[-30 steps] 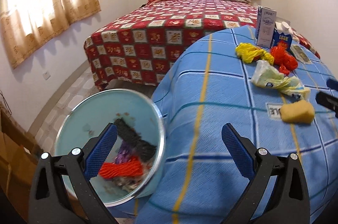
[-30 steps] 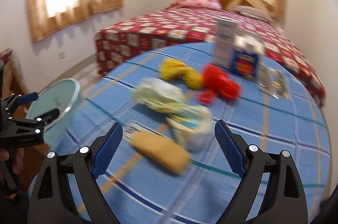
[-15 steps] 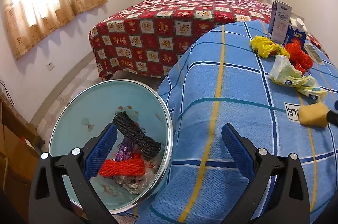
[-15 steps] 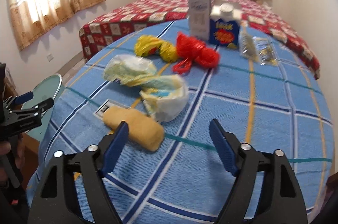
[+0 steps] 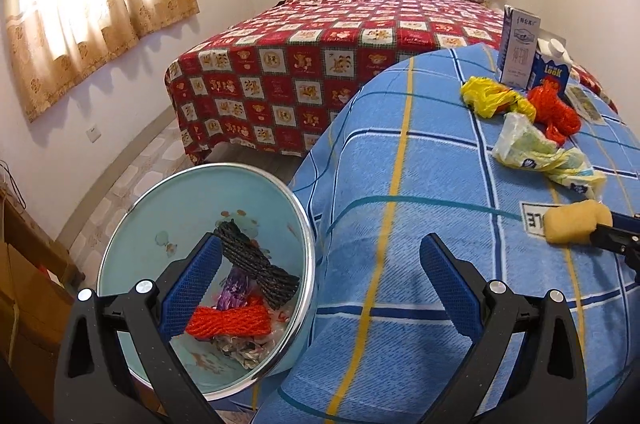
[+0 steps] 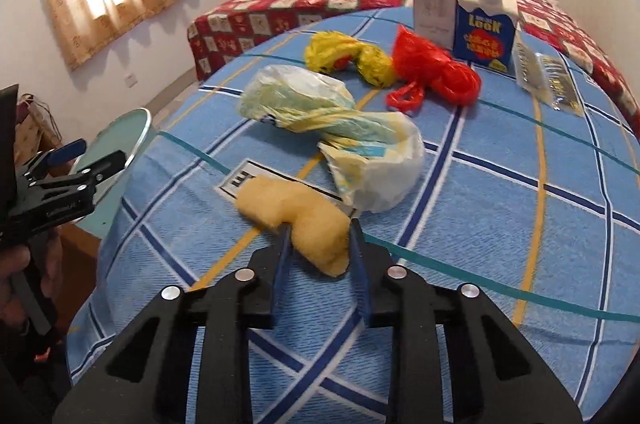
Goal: Collect trash
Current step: 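Grasp the yellow sponge from the table with the right tool, then grasp the clear-and-yellow plastic bag with the left tool while the right lifts the sponge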
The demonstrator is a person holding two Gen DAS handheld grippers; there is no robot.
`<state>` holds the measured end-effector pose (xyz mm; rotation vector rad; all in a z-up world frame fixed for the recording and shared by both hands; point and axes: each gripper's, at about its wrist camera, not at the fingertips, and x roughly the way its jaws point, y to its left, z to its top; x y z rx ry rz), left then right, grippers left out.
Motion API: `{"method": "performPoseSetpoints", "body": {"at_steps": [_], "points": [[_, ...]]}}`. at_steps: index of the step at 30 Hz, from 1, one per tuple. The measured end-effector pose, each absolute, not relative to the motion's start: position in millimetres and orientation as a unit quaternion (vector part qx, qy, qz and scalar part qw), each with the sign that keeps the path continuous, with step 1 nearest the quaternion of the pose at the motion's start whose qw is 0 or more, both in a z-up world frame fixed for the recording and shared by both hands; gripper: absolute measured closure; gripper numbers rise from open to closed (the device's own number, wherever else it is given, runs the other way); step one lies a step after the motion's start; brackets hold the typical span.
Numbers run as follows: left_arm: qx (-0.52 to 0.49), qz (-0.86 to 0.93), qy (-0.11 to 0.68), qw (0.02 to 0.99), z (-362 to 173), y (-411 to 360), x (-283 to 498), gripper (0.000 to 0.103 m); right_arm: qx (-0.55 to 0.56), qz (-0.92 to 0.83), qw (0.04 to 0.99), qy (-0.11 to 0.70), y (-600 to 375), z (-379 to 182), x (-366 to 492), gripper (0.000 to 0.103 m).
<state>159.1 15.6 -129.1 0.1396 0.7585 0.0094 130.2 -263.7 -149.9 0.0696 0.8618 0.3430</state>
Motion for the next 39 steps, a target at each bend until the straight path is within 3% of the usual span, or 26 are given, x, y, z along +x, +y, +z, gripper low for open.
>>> {"method": "performPoseSetpoints", "body": {"at_steps": [10, 20, 25, 31, 33, 36, 39], "points": [[0.082, -0.028, 0.349, 0.933, -109, -25, 175, 0.006, 0.050, 0.121, 0.923, 0.361, -310, -120, 106, 0.076], [0.121, -0.089, 0.362, 0.920, -120, -101, 209, 0.006, 0.091, 0.031, 0.930, 0.355, -395, -129, 108, 0.076], [0.126, -0.096, 0.369, 0.916, -128, -117, 225, 0.011, 0.092, 0.026, 0.931, 0.353, -410, -133, 110, 0.076], [0.114, -0.121, 0.389, 0.906, -137, -124, 235, 0.036, 0.092, 0.024, 0.929, 0.357, -412, -136, 111, 0.075], [0.106, -0.144, 0.399, 0.900, -139, -126, 235, 0.067, 0.091, 0.025, 0.929, 0.358, -411, -136, 111, 0.075], [0.100, -0.161, 0.404, 0.895, -139, -124, 229, 0.087, 0.088, 0.029, 0.929, 0.357, -406, -136, 112, 0.075], [0.093, -0.157, 0.394, 0.901, -132, -117, 220, 0.088, 0.084, 0.034, 0.930, 0.357, -400, -136, 112, 0.074]]}}
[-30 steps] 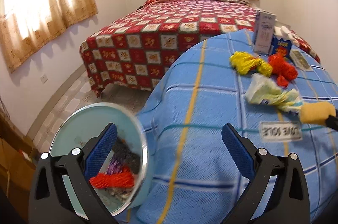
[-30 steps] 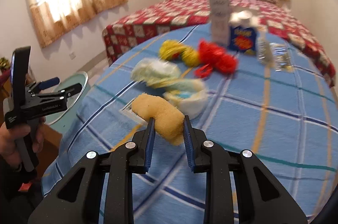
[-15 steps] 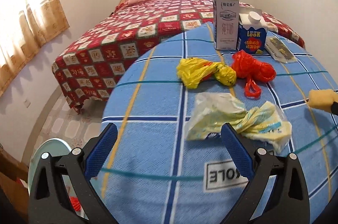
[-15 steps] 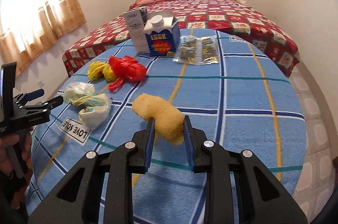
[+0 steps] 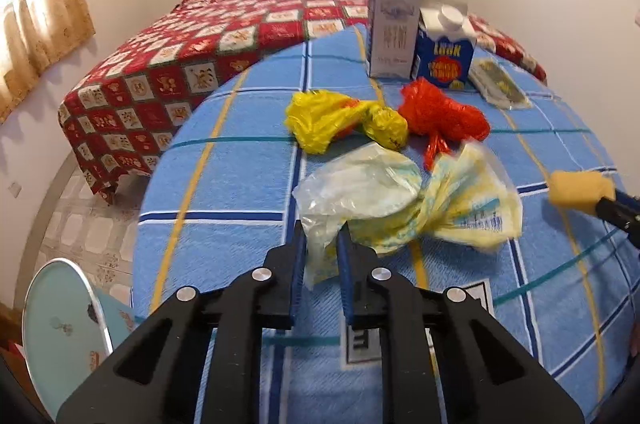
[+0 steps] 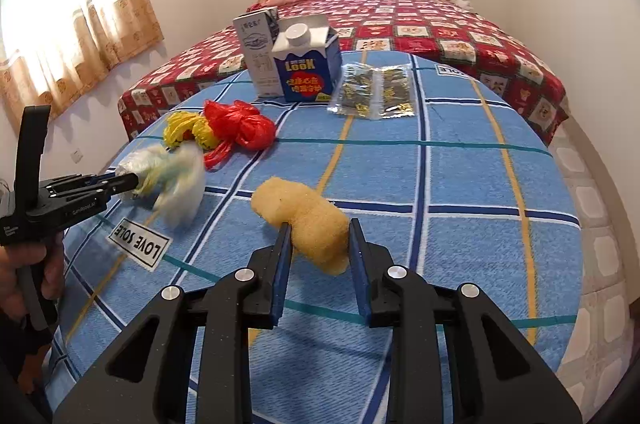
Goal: Collect trash
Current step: 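Grasp the clear-and-yellow plastic bag with the left tool while the right lifts the sponge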
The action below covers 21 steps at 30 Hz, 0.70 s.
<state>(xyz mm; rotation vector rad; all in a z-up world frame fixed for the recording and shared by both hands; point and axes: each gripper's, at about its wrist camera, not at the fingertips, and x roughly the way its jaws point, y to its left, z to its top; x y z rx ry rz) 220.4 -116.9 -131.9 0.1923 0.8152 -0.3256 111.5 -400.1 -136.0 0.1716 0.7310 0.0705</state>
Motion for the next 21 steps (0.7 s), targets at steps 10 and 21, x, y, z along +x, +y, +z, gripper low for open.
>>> {"method": "performPoseSetpoints", "body": {"at_steps": [10, 21], "points": [[0.080, -0.124, 0.360, 0.921, -107, -67, 183, 0.088, 0.073, 0.055, 0.932, 0.350, -376, -130, 110, 0.074], [0.075, -0.076, 0.359, 0.927, -109, -21, 165, 0.088, 0.060, 0.088, 0.932, 0.347, -336, -124, 116, 0.074]]}}
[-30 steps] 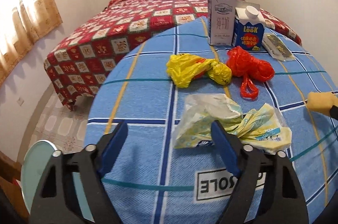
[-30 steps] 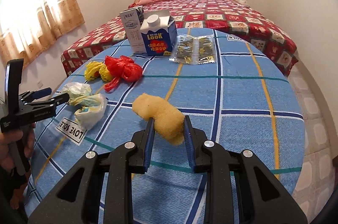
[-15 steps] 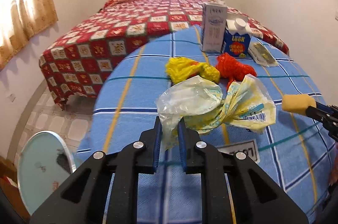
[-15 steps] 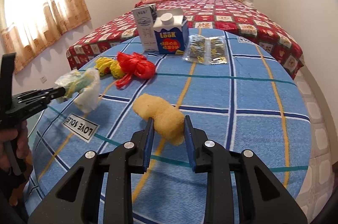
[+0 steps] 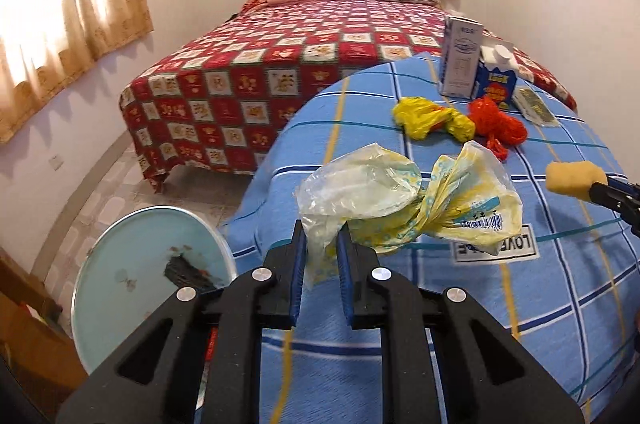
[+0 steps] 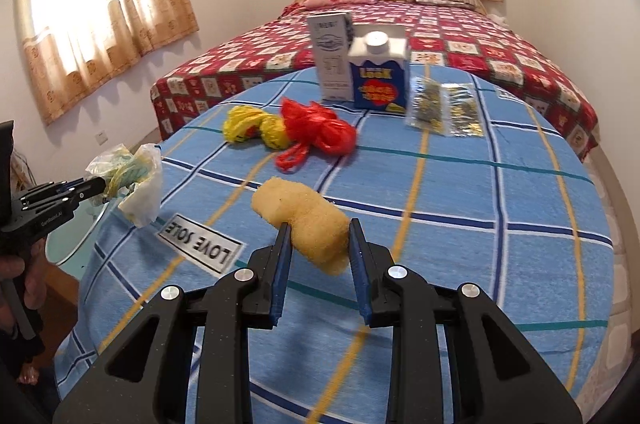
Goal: Collect trash
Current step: 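Grasp the clear-and-yellow plastic bag with the left tool while the right lifts the sponge, then carry the clear bag and yellow sponge over the blue bin with both tools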
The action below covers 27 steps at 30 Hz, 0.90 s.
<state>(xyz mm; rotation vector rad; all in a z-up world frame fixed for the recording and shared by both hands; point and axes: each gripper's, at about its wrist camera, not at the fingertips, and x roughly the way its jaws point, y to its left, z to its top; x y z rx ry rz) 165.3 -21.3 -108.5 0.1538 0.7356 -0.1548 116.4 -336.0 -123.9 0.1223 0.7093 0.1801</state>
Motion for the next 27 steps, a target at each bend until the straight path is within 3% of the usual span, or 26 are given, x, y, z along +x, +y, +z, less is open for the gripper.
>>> {"method": "performPoseSetpoints", "body": {"at_steps": [27], "points": [[0.061, -0.002, 0.359, 0.931, -108, 49, 145, 0.088, 0.018, 0.175, 0.923, 0.341, -238, -115, 144, 0.074]]}}
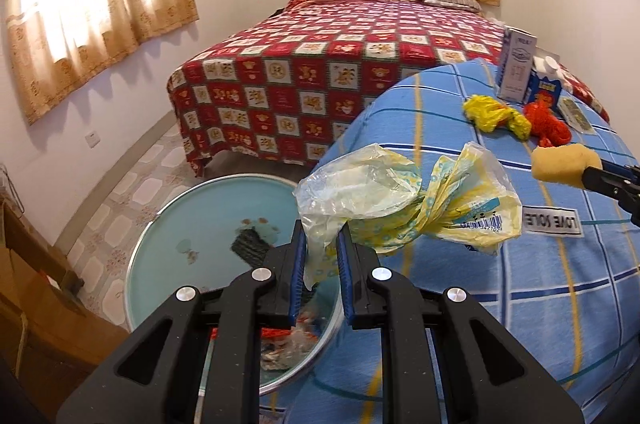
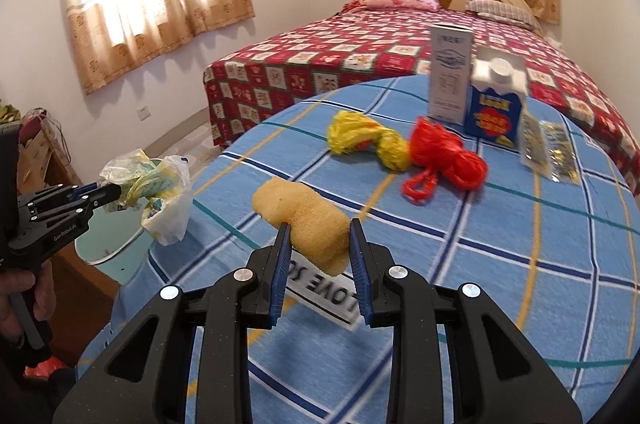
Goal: Collect trash
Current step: 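Carry the clear bag and yellow sponge over the blue bin with both tools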
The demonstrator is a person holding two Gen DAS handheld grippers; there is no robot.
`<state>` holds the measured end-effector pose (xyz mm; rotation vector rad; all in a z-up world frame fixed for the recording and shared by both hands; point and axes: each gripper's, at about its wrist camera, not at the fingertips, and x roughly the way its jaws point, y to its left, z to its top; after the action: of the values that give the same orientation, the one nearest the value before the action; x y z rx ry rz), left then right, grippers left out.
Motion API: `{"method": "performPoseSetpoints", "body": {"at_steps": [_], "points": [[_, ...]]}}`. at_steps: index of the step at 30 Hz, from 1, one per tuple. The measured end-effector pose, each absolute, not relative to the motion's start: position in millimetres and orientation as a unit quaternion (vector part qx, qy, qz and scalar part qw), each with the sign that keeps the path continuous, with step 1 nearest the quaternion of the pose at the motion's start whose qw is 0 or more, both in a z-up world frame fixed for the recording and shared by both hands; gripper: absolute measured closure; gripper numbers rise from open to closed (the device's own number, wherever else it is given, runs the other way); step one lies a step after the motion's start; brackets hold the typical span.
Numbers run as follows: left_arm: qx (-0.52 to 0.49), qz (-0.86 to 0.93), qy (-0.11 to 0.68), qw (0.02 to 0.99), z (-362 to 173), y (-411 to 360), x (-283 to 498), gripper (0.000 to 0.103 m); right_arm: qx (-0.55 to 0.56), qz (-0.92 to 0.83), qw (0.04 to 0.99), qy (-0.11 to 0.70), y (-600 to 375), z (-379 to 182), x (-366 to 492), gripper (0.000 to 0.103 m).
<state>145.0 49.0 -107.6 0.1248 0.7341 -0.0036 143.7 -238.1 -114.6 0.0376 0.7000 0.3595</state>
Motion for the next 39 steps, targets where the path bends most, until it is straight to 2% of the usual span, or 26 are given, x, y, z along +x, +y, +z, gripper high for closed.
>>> {"method": "performPoseSetpoints", "body": {"at_steps": [39], "points": [[0.039, 0.124, 0.376, 0.918, -112, 169, 118, 0.087, -0.055, 0.282, 0.896, 0.339, -102, -103, 179, 0.073]]}}
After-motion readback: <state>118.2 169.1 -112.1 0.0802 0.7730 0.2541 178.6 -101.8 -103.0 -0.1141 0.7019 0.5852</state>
